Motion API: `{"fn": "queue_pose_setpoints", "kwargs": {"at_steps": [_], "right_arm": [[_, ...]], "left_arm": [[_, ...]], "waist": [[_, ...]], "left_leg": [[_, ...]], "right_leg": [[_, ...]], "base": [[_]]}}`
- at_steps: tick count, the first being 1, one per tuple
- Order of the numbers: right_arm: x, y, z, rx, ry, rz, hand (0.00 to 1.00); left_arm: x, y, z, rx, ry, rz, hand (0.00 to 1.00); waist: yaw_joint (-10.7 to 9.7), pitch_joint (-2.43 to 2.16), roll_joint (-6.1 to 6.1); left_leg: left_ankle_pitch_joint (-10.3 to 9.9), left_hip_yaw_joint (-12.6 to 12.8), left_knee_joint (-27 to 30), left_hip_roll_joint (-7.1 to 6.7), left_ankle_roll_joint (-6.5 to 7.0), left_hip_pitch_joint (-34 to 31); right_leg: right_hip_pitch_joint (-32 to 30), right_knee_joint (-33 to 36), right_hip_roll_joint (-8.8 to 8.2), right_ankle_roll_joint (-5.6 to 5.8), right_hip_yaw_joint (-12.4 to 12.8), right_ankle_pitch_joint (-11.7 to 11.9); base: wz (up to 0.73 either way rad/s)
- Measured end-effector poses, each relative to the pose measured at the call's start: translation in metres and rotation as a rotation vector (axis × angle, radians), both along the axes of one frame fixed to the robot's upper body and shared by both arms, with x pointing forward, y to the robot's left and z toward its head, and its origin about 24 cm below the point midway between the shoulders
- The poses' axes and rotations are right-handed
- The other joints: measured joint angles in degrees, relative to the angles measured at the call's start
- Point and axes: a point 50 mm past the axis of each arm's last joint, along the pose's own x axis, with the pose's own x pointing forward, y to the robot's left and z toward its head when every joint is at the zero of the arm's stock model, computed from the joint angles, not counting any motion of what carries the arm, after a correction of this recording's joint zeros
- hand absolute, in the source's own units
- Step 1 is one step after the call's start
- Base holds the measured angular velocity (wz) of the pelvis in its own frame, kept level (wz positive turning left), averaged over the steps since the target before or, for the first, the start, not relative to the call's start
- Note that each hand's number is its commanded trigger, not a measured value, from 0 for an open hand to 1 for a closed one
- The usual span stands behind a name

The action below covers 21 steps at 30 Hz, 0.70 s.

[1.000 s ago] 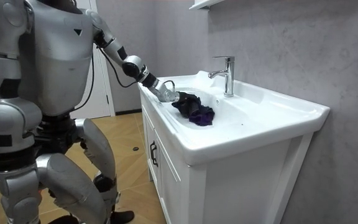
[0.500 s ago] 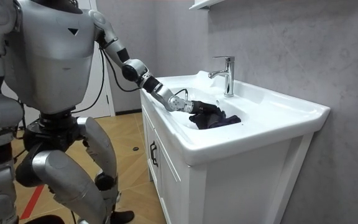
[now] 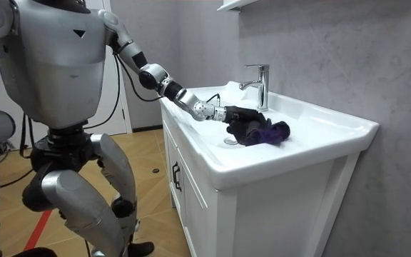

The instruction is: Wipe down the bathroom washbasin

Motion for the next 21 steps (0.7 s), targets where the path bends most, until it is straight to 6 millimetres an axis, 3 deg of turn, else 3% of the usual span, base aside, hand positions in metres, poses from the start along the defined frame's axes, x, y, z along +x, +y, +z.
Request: {"fn": "queue_pose_setpoints", "kwargs": {"at_steps": [13, 16, 18, 21], "right_arm": [[-0.018, -0.005, -0.003, -0.033, 0.065, 0.107, 0.0], [-0.024, -0.007, -0.003, -0.039, 0.092, 0.126, 0.0], [-0.031, -0.008, -0.004, -0.04, 0.106, 0.12, 0.0], [-0.037, -0.012, -0.004, -0.056, 0.12, 0.112, 0.0]], "left_arm": [[0.002, 0.006, 0.003, -0.007, 0.012, -0.058, 1.0], [-0.001, 0.011, -0.006, -0.029, 0.05, -0.065, 1.0], [-0.005, 0.018, -0.014, -0.032, 0.086, -0.069, 1.0], [-0.016, 0.027, -0.035, -0.045, 0.146, -0.044, 1.0]], "waist": [[0.9, -0.38, 0.07], [1.9, -1.07, -0.41], [2.3, -1.84, -0.7], [3.0, -2.41, -0.45]], "left_leg": [[-0.5, 2.5, -2.1, 0.36, -0.38, 5.4], [-0.3, 3.0, -3.8, 0.24, -0.62, 8.2], [-0.3, 3.1, -3.9, -0.07, -0.69, 9.4], [-0.3, 3.1, -4.7, -0.13, -0.69, 11.7]], "right_leg": [[3.9, -1.1, 0.74, 0.02, 2.0, -0.3], [6.2, -2.1, 0.92, -0.03, 2.3, -0.3], [7.6, -2.4, 0.91, -0.09, 2.3, -0.6], [10.2, -3.6, 0.98, -0.08, 2.3, -0.6]], "base": [[-0.11], [-0.13], [0.0], [0.0]]}}
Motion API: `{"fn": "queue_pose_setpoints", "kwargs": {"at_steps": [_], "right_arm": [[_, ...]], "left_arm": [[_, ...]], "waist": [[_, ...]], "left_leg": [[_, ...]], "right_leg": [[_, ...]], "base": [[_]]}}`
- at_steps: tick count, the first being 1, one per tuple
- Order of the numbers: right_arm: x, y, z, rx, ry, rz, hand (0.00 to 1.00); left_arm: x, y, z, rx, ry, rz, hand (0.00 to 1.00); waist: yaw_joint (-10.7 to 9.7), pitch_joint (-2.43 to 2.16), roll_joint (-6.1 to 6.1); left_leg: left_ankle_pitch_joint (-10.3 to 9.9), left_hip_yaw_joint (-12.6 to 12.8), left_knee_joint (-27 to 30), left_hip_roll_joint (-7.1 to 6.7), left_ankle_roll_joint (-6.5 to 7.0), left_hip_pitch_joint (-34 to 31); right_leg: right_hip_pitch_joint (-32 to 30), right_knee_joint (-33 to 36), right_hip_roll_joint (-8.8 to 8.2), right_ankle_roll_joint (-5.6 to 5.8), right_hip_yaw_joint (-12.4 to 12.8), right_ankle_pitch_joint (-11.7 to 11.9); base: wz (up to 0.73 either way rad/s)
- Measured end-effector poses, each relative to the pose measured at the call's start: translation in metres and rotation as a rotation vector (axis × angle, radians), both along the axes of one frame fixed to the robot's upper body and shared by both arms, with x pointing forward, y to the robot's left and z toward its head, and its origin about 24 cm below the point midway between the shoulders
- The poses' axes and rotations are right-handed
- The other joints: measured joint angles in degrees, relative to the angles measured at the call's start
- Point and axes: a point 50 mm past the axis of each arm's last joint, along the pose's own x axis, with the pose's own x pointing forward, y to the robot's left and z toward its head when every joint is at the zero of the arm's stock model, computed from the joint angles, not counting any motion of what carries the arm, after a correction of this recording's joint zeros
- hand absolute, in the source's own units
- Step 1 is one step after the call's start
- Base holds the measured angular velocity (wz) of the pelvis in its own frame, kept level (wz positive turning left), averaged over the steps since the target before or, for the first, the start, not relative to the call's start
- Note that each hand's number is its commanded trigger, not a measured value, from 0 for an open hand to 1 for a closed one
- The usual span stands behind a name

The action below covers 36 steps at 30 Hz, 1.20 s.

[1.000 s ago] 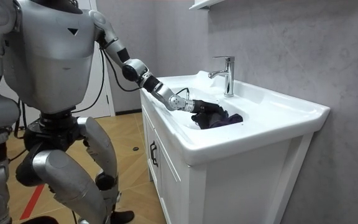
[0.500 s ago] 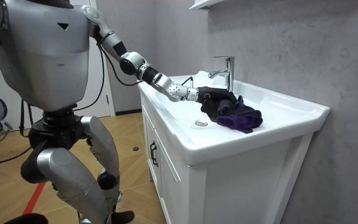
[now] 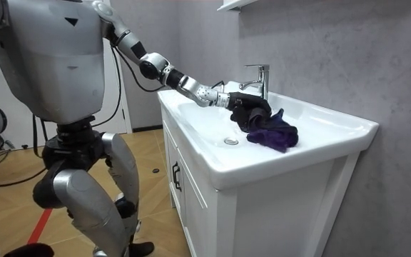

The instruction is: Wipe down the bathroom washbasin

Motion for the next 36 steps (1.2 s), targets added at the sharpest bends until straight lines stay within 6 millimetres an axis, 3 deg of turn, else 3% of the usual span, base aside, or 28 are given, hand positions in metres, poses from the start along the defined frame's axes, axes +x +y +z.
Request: {"fn": "queue_pose_setpoints", "kwargs": {"at_steps": [2, 6, 7, 11, 13, 18, 19, 21, 24, 29, 36], "right_arm": [[-0.006, -0.001, -0.001, -0.006, 0.016, -0.016, 0.0], [-0.009, -0.002, -0.001, -0.019, 0.049, 0.033, 0.0], [-0.01, -0.002, -0.001, -0.022, 0.056, 0.041, 0.0], [-0.021, -0.003, -0.002, -0.029, 0.082, 0.038, 0.0], [-0.023, -0.002, -0.002, -0.027, 0.084, 0.035, 0.0], [-0.03, 0.003, -0.005, 0.009, 0.044, -0.123, 0.0], [-0.03, 0.004, -0.005, 0.013, 0.037, -0.141, 0.0], [-0.035, 0.007, -0.006, 0.028, 0.031, -0.184, 0.0], [-0.045, 0.012, -0.009, 0.047, 0.038, -0.238, 0.0], [-0.044, 0.013, -0.009, 0.068, 0.012, -0.276, 0.0], [-0.046, 0.014, -0.009, 0.089, -0.021, -0.32, 0.0]], "left_arm": [[-0.006, 0.006, -0.011, -0.001, 0.04, 0.004, 1.0], [-0.022, 0.034, -0.027, 0.019, 0.118, 0.045, 1.0], [-0.024, 0.037, -0.029, 0.023, 0.128, 0.051, 1.0], [-0.041, 0.047, -0.051, 0.028, 0.2, 0.077, 1.0], [-0.048, 0.049, -0.059, 0.029, 0.229, 0.091, 1.0], [-0.071, 0.062, -0.076, 0.027, 0.25, 0.136, 1.0], [-0.075, 0.063, -0.079, 0.034, 0.258, 0.136, 1.0], [-0.088, 0.065, -0.09, 0.061, 0.299, 0.138, 1.0], [-0.098, 0.067, -0.097, 0.074, 0.323, 0.144, 1.0], [-0.104, 0.072, -0.097, 0.054, 0.303, 0.17, 1.0], [-0.113, 0.084, -0.09, 0.033, 0.252, 0.226, 1.0]], "waist": [[1.0, -0.35, 0.13], [2.6, -0.57, 0.08], [2.8, -0.6, 0.13], [4.3, -1.43, 0.77], [5.4, -1.55, 0.95], [7.2, -1.73, 1.31], [7.4, -1.97, 1.49], [8.7, -2.05, 1.8], [8.7, -2.11, 2.04], [9.9, -2.12, 3.44], [11.2, -2.07, 3.59]], "left_leg": [[0.0, -0.3, -0.8, -0.13, -0.04, 1.1], [0.1, -0.4, -1.3, -0.34, -0.07, 2.4], [0.1, -0.4, -1.5, -0.36, -0.09, 2.7], [0.1, -0.8, -2.8, -0.43, -0.15, 4.2], [0.1, -1.2, -3.1, -0.44, -0.15, 4.9], [0.1, -2.1, -4.4, -0.46, -0.18, 7.8], [0.1, -2.1, -4.7, -0.46, -0.19, 7.9], [0.0, -2.5, -5.1, -0.5, -0.31, 8.9], [-0.2, -4.8, -5.3, -0.91, -0.54, 10.0], [-0.2, -5.5, -7.0, -1.34, -0.6, 11.8], [-0.4, -6.7, -7.0, -1.53, -0.77, 13.5]], "right_leg": [[1.0, -0.6, 0.09, 0.02, 0.0, -0.1], [2.3, -0.7, -0.02, 0.1, -0.2, -0.4], [2.6, -0.9, -0.02, 0.14, -0.2, -0.4], [5.1, -3.2, -0.05, 0.45, -1.6, -0.3], [6.5, -4.2, -0.2, 0.53, -2.6, -0.1], [10.2, -7.1, -0.03, 0.83, -3.6, 0.1], [10.4, -7.4, 0.01, 0.87, -3.6, 0.1], [12.1, -7.9, -0.08, 0.89, -4.4, 0.0], [14.2, -9.4, -0.02, 1.01, -5.6, -0.2], [16.0, -10.5, -0.07, 1.17, -6.1, -0.3], [18.2, -11.6, -0.04, 1.09, -6.0, -0.5]], "base": [[0.0], [0.04], [0.17], [0.21], [0.18], [0.14], [0.16], [0.11], [0.31], [0.07], [-0.02]]}}
